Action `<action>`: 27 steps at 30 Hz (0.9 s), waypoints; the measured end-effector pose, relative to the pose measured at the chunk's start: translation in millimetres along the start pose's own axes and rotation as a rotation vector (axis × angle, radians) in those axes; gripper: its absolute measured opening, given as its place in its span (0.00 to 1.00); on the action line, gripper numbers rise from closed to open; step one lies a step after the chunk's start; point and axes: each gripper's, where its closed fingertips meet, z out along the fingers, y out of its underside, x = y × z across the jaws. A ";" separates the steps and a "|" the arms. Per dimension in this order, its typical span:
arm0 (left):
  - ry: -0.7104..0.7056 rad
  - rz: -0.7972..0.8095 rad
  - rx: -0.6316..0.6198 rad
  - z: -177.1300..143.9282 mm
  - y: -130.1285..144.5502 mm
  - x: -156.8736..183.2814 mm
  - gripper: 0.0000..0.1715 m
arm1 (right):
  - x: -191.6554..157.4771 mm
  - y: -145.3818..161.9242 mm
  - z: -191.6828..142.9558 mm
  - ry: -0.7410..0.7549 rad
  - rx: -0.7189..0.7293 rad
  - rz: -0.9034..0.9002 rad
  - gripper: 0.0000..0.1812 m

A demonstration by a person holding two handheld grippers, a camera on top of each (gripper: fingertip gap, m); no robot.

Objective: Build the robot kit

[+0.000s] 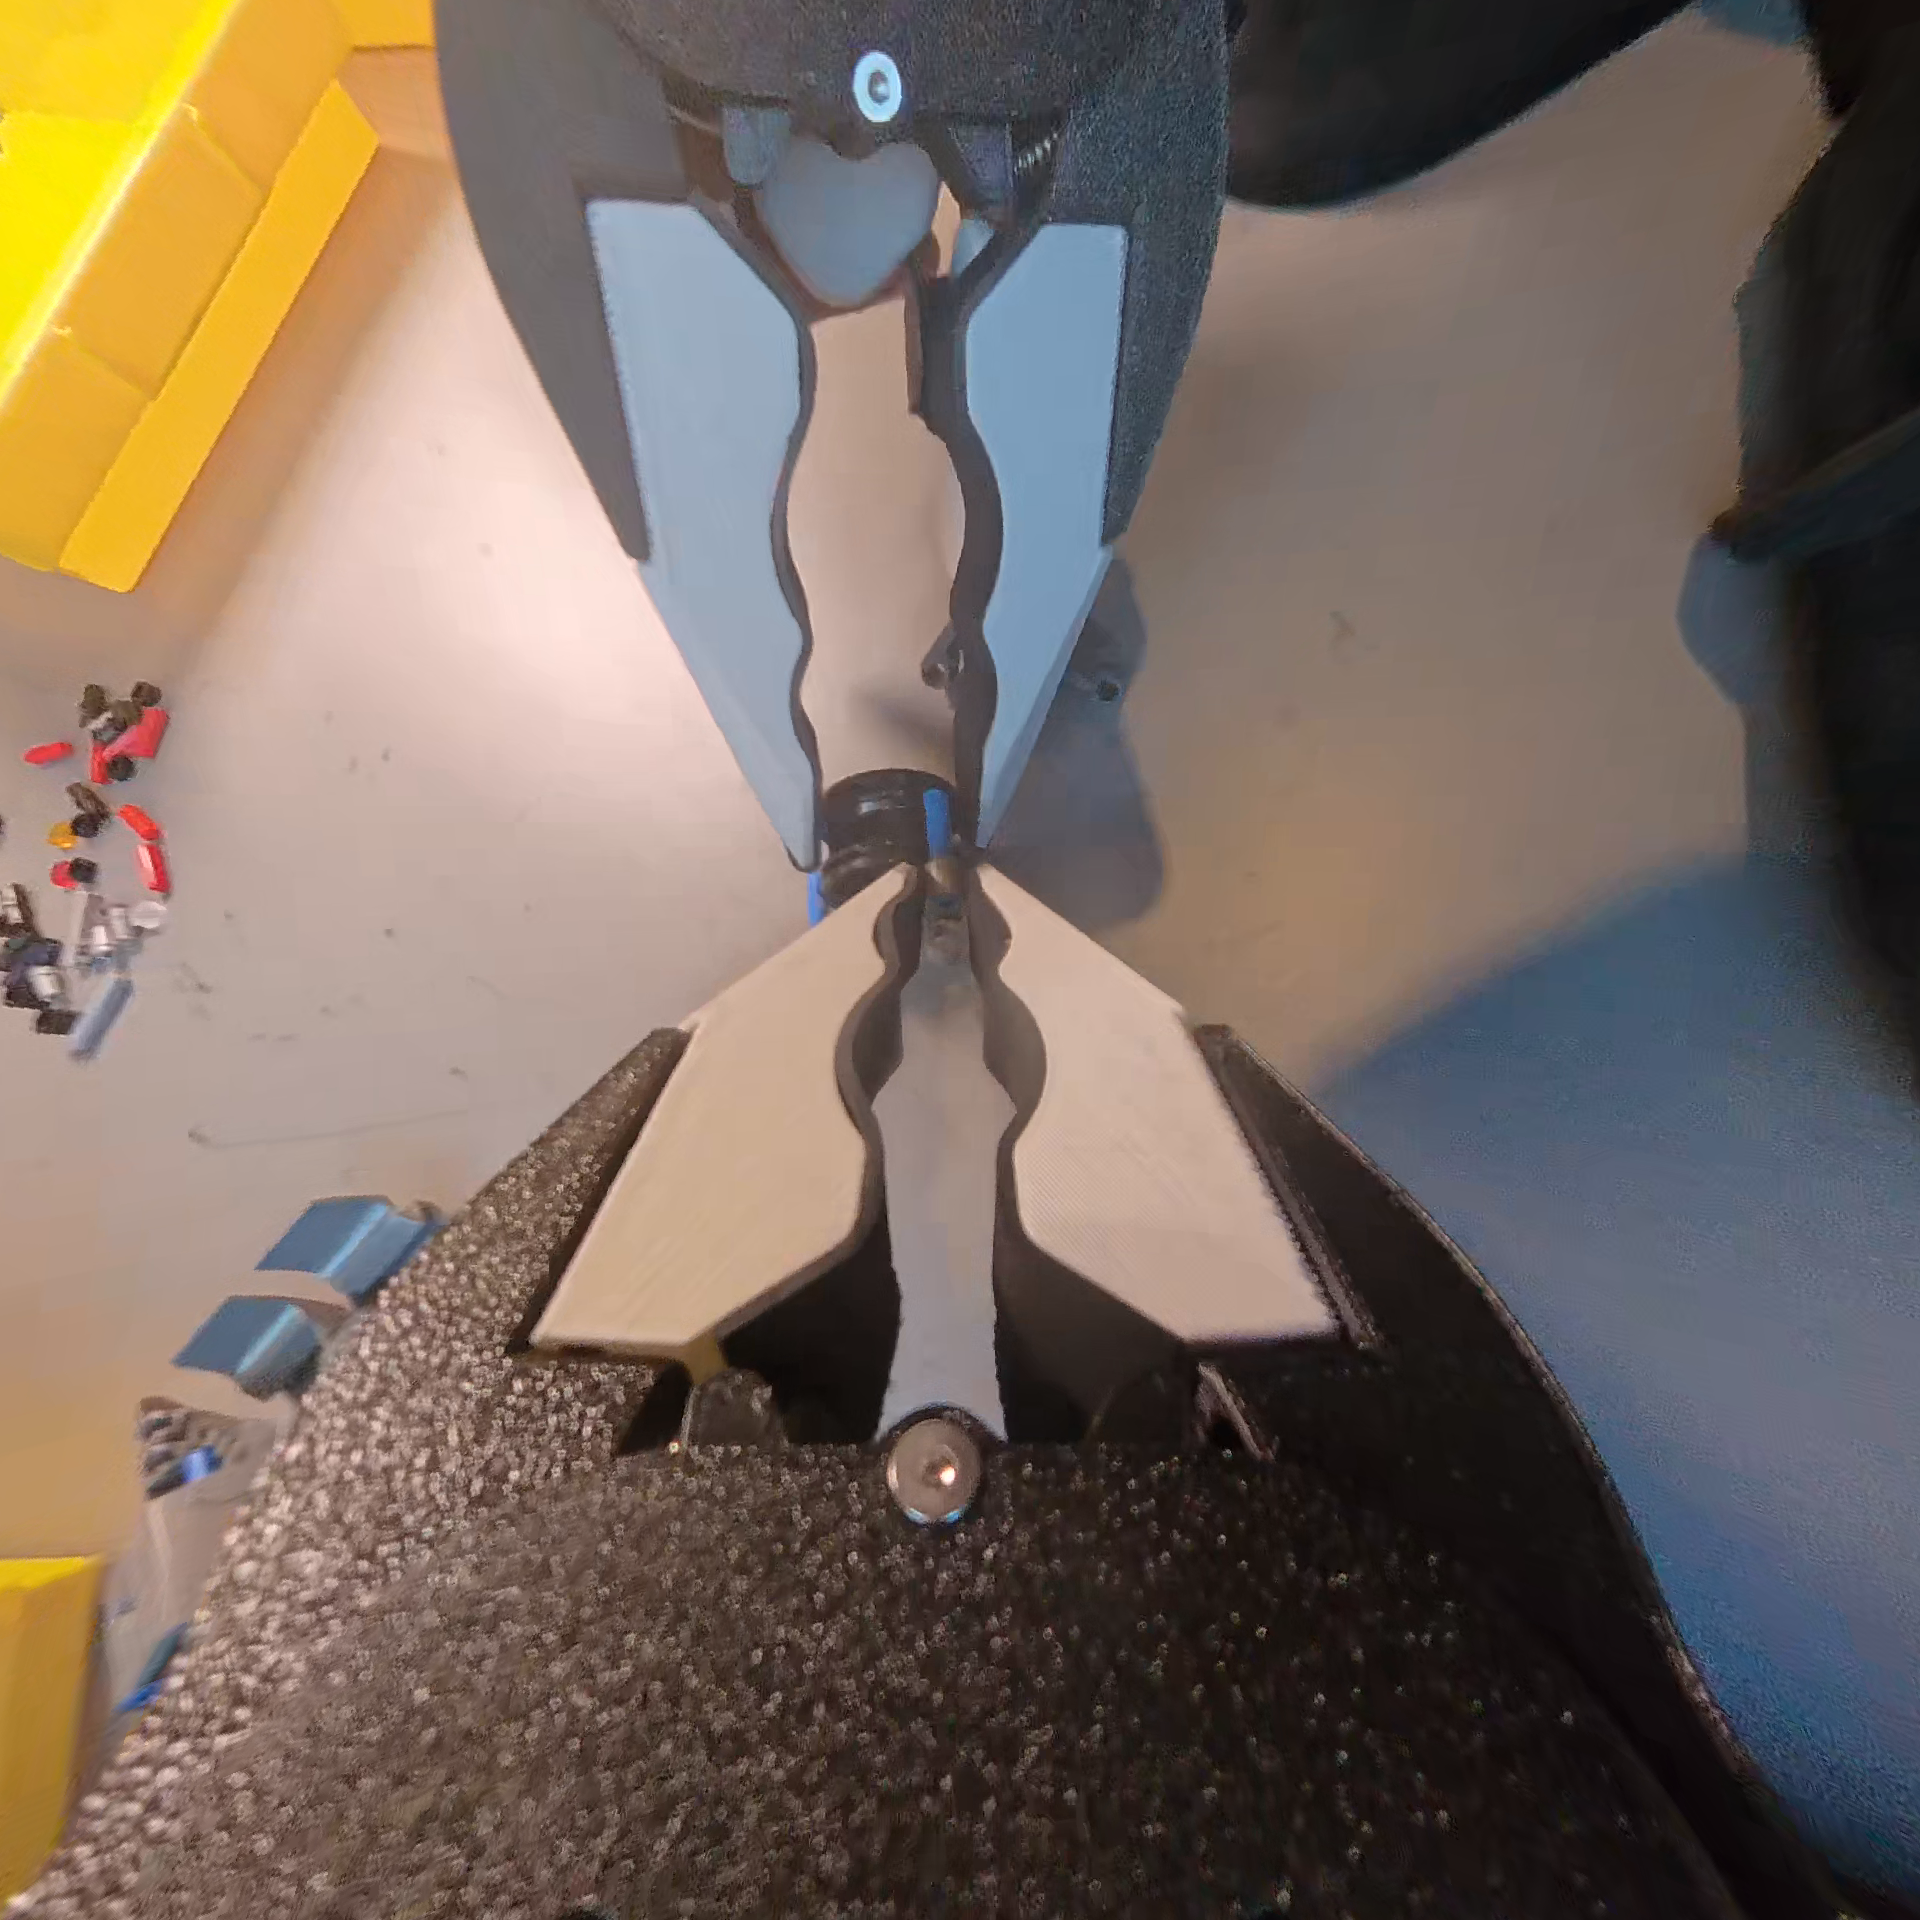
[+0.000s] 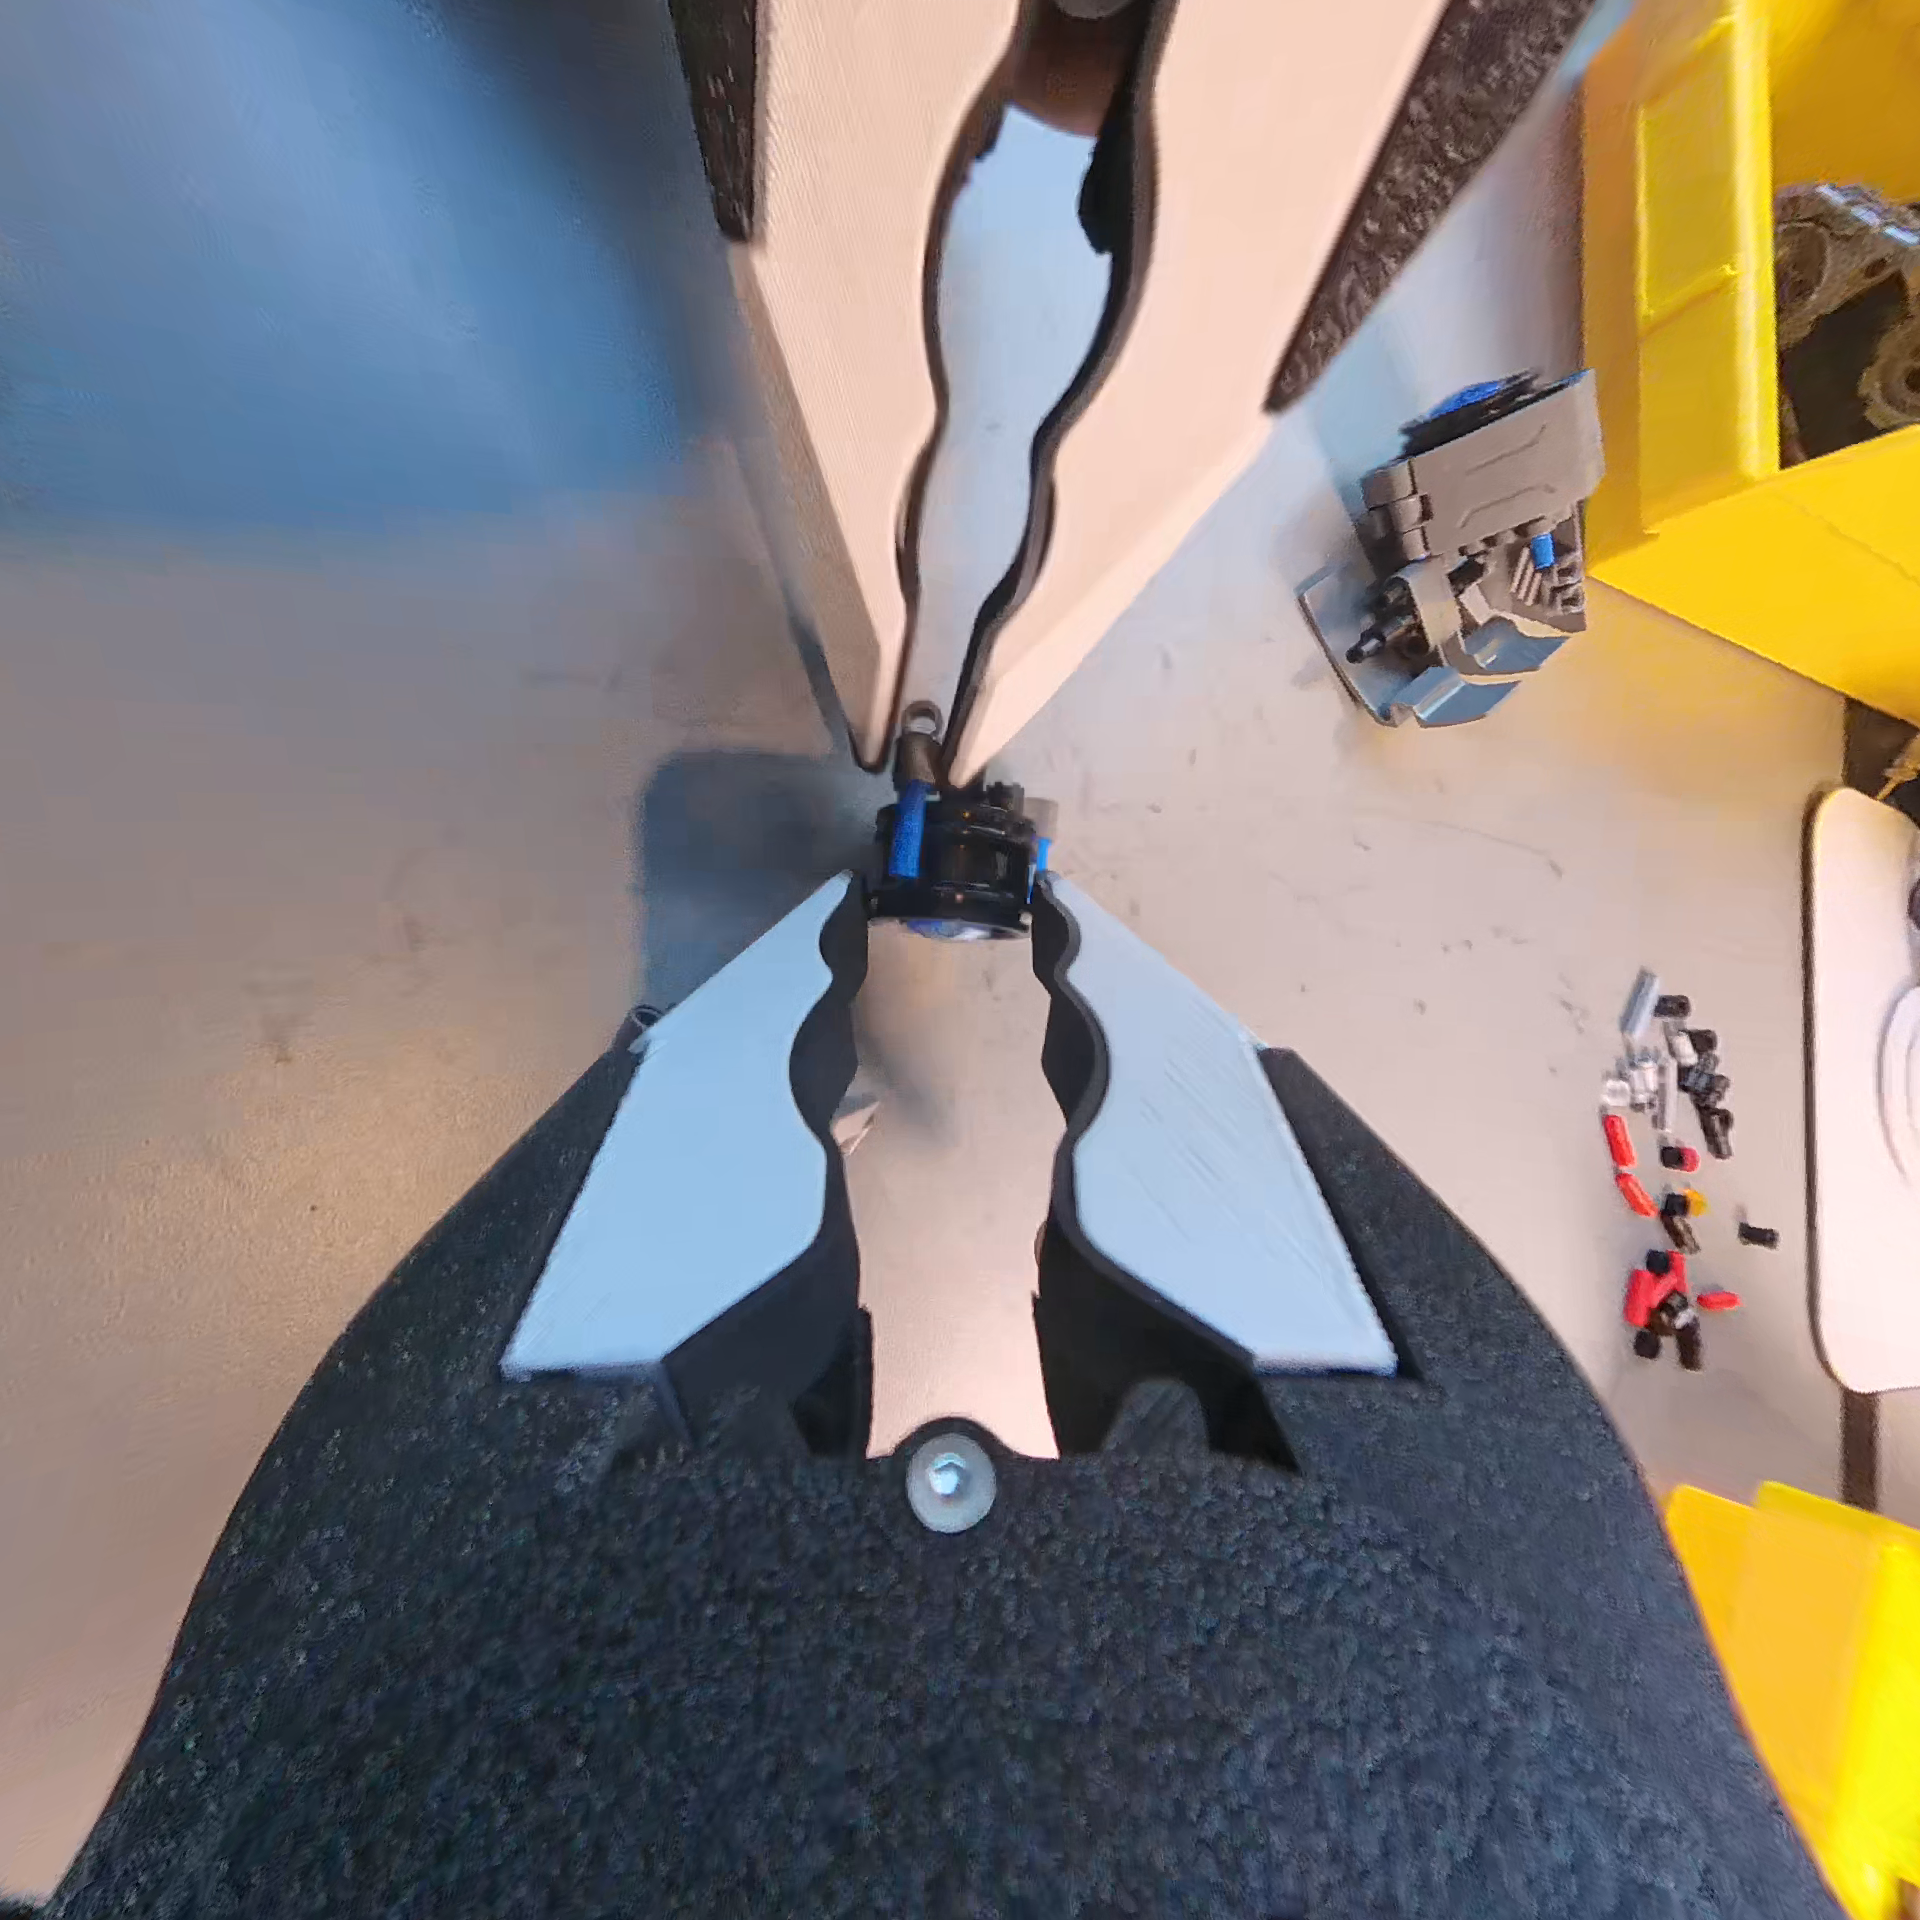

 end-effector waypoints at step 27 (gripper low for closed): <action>0.439 -0.829 0.369 -17.1 -18.8 -15.3 0.20 | 21.8 -34.7 -25.2 0.428 0.164 -0.450 0.17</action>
